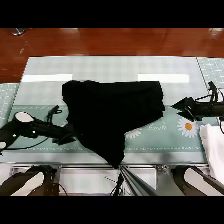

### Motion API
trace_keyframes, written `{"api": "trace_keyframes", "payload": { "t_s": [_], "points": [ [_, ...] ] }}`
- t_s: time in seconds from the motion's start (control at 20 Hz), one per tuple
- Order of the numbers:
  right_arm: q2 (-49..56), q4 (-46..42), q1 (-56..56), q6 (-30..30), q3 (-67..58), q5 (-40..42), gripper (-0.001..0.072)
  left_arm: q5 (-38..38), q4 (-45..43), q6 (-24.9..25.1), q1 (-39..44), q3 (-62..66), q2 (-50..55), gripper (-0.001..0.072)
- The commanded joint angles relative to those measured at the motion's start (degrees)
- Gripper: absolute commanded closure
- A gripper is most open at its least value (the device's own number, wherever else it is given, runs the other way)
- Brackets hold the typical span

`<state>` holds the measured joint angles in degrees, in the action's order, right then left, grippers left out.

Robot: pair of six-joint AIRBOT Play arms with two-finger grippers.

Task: Fold the shirts.

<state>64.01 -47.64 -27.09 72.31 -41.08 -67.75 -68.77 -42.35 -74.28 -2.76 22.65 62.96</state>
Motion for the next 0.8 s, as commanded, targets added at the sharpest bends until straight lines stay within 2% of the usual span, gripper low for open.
{"api": "trace_keyframes", "payload": {
  "t_s": [0.0,0.3,0.35,0.4,0.45,0.6,0.75],
  "points": [
    [-0.7,0.6,0.8,0.0,0.9,0.8,0.01,1.7,3.3,0.1,6.6,-1.9,1.2,0.0005],
    [-0.6,-1.8,0.8,0.1,0.9,2.5,0.01,17.6,12.7,0.2,19.1,-1.8,1.8,0.0011],
    [-0.6,-3.5,0.9,0.4,0.9,2.8,0.01,18.8,12.9,0.2,20.2,-1.7,1.8,0.0175],
    [-0.6,-4.6,0.8,0.9,0.9,2.9,0.01,18.8,12.9,1.3,20.3,-1.7,1.7,0.0617],
    [-0.3,-4.8,0.9,0.9,0.9,3.0,0.01,18.7,13.1,2.8,20.3,-1.5,1.7,0.068],
    [2.3,-4.5,0.9,-1.3,0.9,2.8,0.01,18.9,13.1,3.1,19.8,-0.8,1.7,0.068],
    [7.0,1.1,0.9,-5.3,0.3,2.9,0.01,18.9,13.9,3.1,19.5,-0.4,1.7,0.068]
  ]
}}
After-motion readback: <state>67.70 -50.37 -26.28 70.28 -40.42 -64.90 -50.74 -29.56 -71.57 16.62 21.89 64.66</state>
